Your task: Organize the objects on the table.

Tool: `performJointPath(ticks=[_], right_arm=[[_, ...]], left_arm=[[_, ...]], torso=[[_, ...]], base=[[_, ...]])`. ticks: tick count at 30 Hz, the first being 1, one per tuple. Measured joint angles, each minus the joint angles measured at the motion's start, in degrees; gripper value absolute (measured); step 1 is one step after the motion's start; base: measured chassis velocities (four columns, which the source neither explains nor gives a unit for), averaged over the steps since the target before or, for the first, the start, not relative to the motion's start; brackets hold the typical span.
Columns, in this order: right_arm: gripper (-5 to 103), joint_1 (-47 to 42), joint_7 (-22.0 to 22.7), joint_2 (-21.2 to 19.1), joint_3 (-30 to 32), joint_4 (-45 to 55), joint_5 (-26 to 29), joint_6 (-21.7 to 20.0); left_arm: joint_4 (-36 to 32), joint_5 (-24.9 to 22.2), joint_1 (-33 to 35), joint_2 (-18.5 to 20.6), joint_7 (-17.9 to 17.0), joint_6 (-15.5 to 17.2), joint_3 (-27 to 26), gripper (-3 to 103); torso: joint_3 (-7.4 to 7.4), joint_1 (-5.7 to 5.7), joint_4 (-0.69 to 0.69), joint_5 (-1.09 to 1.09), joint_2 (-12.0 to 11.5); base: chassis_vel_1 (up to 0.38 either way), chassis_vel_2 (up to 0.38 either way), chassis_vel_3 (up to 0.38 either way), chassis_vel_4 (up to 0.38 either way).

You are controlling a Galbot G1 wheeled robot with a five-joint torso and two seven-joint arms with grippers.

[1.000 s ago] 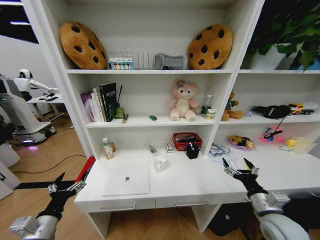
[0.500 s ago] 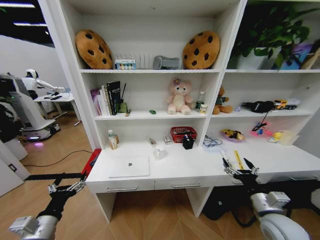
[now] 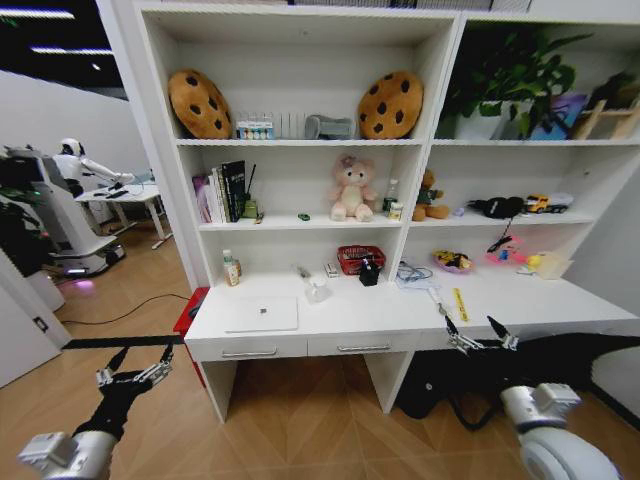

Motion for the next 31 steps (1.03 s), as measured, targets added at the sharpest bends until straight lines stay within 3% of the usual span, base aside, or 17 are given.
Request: performJointPath(ticks=[6, 9, 10, 31], right_arm=[[100, 0.0, 0.0, 0.0, 0.0, 0.0, 0.0, 0.0], [100, 0.0, 0.0, 0.0, 0.0, 0.0, 0.0, 0.0], [100, 0.0, 0.0, 0.0, 0.0, 0.0, 0.0, 0.0], [100, 0.0, 0.0, 0.0, 0.0, 0.0, 0.0, 0.0]], left_arm=[[0.0, 0.0, 0.0, 0.0, 0.0, 0.0, 0.0, 100], [0.0, 0.0, 0.0, 0.0, 0.0, 0.0, 0.0, 100], [0.0, 0.0, 0.0, 0.0, 0.0, 0.0, 0.0, 100], [0.0, 0.0, 0.0, 0.0, 0.0, 0.0, 0.0, 100]], torso=[[0.0, 0.0, 0.01, 0.0, 0.0], [-0.01, -0.02, -0.05, -0.02, 0.0], [-0.01, -0.04, 0.01, -0.03, 0.0], [0.0, 0.0, 0.01, -0.01, 0.0]], base=[[0.154, -0.145, -0.151, 0.154], [0.096, -0.094, -0.089, 0.088], [0.048, -0.02, -0.029, 0.055], [0.006, 0.007, 0.007, 0.002]])
